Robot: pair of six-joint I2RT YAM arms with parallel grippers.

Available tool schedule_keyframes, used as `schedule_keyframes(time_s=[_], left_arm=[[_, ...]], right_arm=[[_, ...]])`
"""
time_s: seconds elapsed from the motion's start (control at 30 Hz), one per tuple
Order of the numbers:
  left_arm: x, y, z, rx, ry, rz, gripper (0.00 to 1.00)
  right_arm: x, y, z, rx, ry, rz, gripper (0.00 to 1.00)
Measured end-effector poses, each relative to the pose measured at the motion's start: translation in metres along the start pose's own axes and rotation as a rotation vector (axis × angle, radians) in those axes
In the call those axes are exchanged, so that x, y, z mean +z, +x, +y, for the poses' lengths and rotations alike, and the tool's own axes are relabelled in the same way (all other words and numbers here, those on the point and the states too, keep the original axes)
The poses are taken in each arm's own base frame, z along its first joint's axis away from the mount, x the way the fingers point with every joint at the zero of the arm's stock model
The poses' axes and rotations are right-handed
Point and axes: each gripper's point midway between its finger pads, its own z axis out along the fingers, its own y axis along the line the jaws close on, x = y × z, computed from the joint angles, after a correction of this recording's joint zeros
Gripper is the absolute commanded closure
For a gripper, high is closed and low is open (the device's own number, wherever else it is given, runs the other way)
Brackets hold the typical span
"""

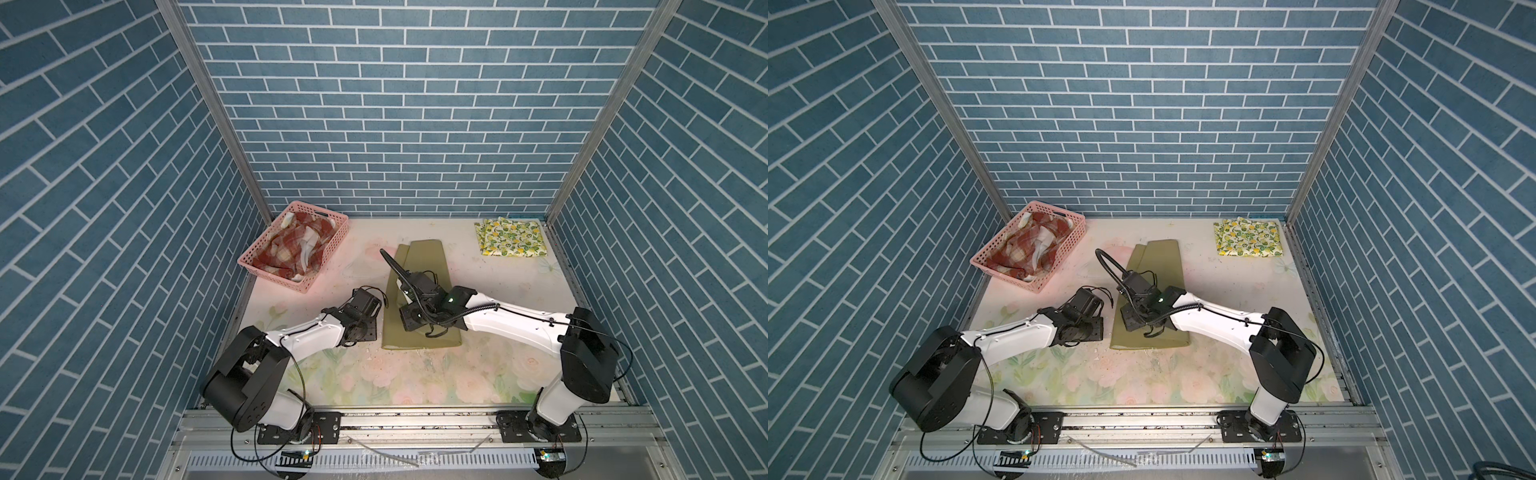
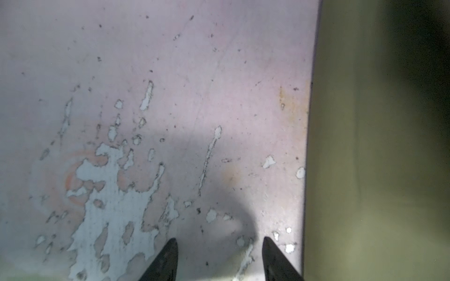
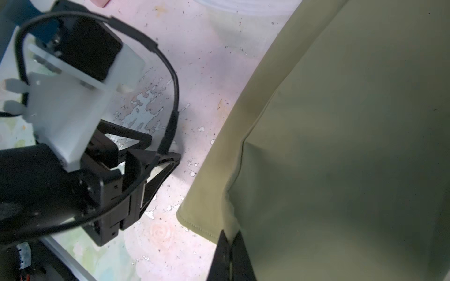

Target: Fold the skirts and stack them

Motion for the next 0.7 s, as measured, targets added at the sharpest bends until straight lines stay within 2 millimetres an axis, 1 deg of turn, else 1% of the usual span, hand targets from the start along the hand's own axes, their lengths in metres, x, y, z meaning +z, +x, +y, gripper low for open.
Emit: schedule_keyframes(time_s=[0.2,0.23,0.27,0.3,0.33,0.37,0.4,0.47,0.5,0.53,0.63,0.7], left_arm=[[0.001,-0.003,-0.002,-0.008,0.013,-0.014,0.44],[0.002,-0.004,-0.003,-0.009,0.015,-0.018,0.44],[0.002,-0.005,-0.003,-0.01,0.017,-0.021,0.44],[0.002,-0.005,-0.004,-0.011,0.019,-0.022,0.44],[0.002,-0.006,-0.004,-0.011,0.022,-0.023,0.44],[0.002,-0.006,-0.005,-0.012,0.024,-0.025,0.44],[0.003,-0.007,-0.005,-0.012,0.025,-0.025,0.44],[0.003,-0.007,-0.006,-0.012,0.03,-0.027,0.44],[0.003,-0.008,-0.006,-0.013,0.031,-0.028,0.44],[0.004,-0.008,-0.007,-0.013,0.034,-0.029,0.44],[0.005,-0.011,-0.012,-0.013,0.053,-0.039,0.44],[0.006,-0.012,-0.016,-0.008,0.064,-0.044,0.44]], right_arm=[[-0.003,-0.007,0.008,0.025,-0.044,-0.026,1.0],[-0.004,-0.007,0.01,0.026,-0.054,-0.024,0.88],[-0.004,-0.007,0.012,0.029,-0.065,-0.021,0.68],[-0.004,-0.007,0.014,0.033,-0.073,-0.019,0.5],[-0.004,-0.007,0.015,0.034,-0.081,-0.019,0.36],[-0.005,-0.008,0.014,0.04,-0.083,-0.023,0.28],[-0.008,-0.01,0.013,0.05,-0.084,-0.029,0.26],[-0.018,-0.015,0.007,0.074,-0.092,-0.052,0.25],[-0.025,-0.019,0.0,0.091,-0.091,-0.069,0.24],[-0.034,-0.025,-0.013,0.131,-0.084,-0.095,0.24],[-0.059,-0.044,-0.063,0.259,-0.026,-0.182,0.24],[-0.073,-0.05,-0.099,0.344,0.029,-0.233,0.24]])
